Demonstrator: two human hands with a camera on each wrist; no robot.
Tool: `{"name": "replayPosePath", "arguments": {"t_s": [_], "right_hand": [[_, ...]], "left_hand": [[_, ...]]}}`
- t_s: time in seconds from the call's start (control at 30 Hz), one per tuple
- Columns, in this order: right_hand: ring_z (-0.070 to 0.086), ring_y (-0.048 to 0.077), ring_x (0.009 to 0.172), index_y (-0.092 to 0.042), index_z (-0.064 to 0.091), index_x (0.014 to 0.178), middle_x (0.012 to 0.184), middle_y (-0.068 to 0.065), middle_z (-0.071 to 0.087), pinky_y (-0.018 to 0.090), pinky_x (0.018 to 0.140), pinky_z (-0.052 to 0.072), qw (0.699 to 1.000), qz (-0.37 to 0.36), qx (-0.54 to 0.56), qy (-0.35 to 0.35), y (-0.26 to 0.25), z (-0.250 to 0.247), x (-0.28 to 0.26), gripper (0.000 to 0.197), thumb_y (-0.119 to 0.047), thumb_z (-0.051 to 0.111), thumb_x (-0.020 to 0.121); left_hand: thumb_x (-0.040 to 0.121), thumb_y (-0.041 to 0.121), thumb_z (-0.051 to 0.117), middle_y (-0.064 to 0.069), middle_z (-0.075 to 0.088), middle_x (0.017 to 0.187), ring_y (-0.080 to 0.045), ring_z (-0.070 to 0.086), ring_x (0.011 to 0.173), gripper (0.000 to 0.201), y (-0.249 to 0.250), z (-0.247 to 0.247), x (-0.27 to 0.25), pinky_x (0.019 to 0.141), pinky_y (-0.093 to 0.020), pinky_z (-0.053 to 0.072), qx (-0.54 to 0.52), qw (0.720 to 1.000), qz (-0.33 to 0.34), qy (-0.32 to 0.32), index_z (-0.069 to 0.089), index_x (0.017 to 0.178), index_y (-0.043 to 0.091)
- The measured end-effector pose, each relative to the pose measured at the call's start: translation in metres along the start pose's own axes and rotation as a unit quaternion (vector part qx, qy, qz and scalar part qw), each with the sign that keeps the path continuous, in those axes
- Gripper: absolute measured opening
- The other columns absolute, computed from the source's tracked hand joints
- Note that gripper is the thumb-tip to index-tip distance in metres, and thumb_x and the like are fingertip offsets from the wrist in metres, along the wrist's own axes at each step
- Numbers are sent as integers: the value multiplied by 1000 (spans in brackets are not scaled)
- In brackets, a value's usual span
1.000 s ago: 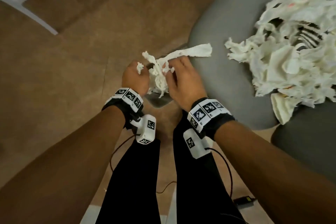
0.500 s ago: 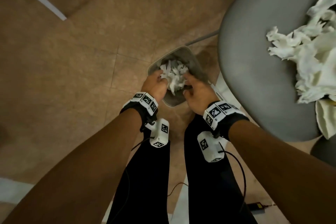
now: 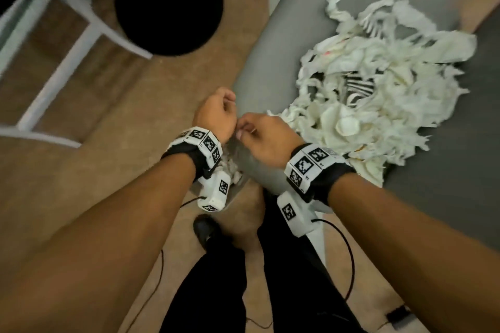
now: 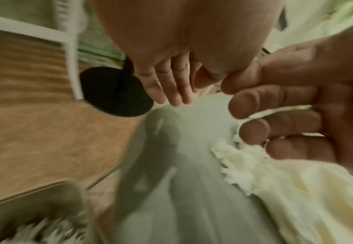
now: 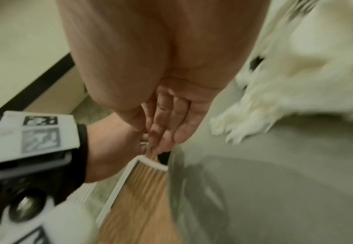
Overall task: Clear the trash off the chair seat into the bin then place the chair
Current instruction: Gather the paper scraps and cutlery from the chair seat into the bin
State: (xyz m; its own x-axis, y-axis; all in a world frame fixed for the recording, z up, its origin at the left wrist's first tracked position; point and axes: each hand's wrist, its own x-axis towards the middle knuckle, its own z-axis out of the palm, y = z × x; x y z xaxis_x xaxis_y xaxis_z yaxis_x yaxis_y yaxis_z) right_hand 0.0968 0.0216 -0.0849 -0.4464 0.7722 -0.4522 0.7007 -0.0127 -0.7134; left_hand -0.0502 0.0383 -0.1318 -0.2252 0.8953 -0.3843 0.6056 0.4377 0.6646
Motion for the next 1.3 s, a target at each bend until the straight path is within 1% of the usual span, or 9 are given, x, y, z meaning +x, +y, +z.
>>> {"name": "replayPosePath", "arguments": {"t_s": [0.13,0.27,0.4,0.6,0.7,0.87,0.93,1.1,1.3], "right_hand": [[69,20,84,-19,68,105,94,2,75,34,83,54,992,40,1,122,51,-87,-14,19,-17,55,92],[63,19,96,-19,64,115,107,2,68,26,85,46,975,72,-87,192,112,-146,-32,26,-22,53,92],[57,21,106,-17,61,120,115,5,57,25,91,43,970,66,-131,195,150,-160,-33,32,-27,58,90],[43,30,128,-19,46,137,144,7,42,43,106,43,941,45,-218,255,151,-156,-6,62,-37,64,81],[37,32,135,-26,29,150,150,3,40,48,110,34,948,102,-230,193,141,-157,11,84,-45,67,77],[47,35,117,-22,63,124,124,8,58,50,101,32,916,67,-341,201,128,-154,21,35,-27,56,90],[48,36,115,-17,62,121,121,11,58,50,99,34,908,52,-359,211,124,-153,19,32,-24,52,92],[48,33,103,0,51,114,118,20,48,38,87,44,931,-18,-249,266,112,-150,11,28,-9,42,88],[56,31,90,-4,44,124,109,13,58,34,75,45,951,-18,-107,289,86,-133,-14,36,-3,34,89]], "left_hand": [[81,31,55,0,66,110,-22,64,98,32,73,56,15,91,-37,52,34,991,75,-105,60,112,25],[72,43,71,-7,37,139,-31,40,127,77,103,120,-5,101,-43,44,242,913,141,-297,39,141,26],[83,15,61,-13,50,121,-33,56,104,41,94,147,-14,82,-33,45,173,941,169,-236,49,121,11],[88,18,45,-4,60,86,-28,59,79,3,73,123,-4,69,-34,47,63,966,143,-205,46,90,17],[84,24,36,-6,57,69,-33,57,68,10,64,109,2,63,-36,46,58,978,111,-168,44,78,23],[81,21,34,-18,59,66,-39,56,64,21,51,89,3,60,-43,52,29,989,75,-121,52,76,11],[80,20,34,-22,57,66,-40,53,63,20,48,83,2,59,-47,50,23,991,73,-108,50,75,8],[84,15,40,2,44,56,-20,40,57,16,44,68,-4,54,-36,40,-4,995,45,-91,47,71,11],[84,16,41,-2,61,64,-30,57,66,24,34,50,-31,63,-35,48,-23,991,46,-123,58,69,23]]}}
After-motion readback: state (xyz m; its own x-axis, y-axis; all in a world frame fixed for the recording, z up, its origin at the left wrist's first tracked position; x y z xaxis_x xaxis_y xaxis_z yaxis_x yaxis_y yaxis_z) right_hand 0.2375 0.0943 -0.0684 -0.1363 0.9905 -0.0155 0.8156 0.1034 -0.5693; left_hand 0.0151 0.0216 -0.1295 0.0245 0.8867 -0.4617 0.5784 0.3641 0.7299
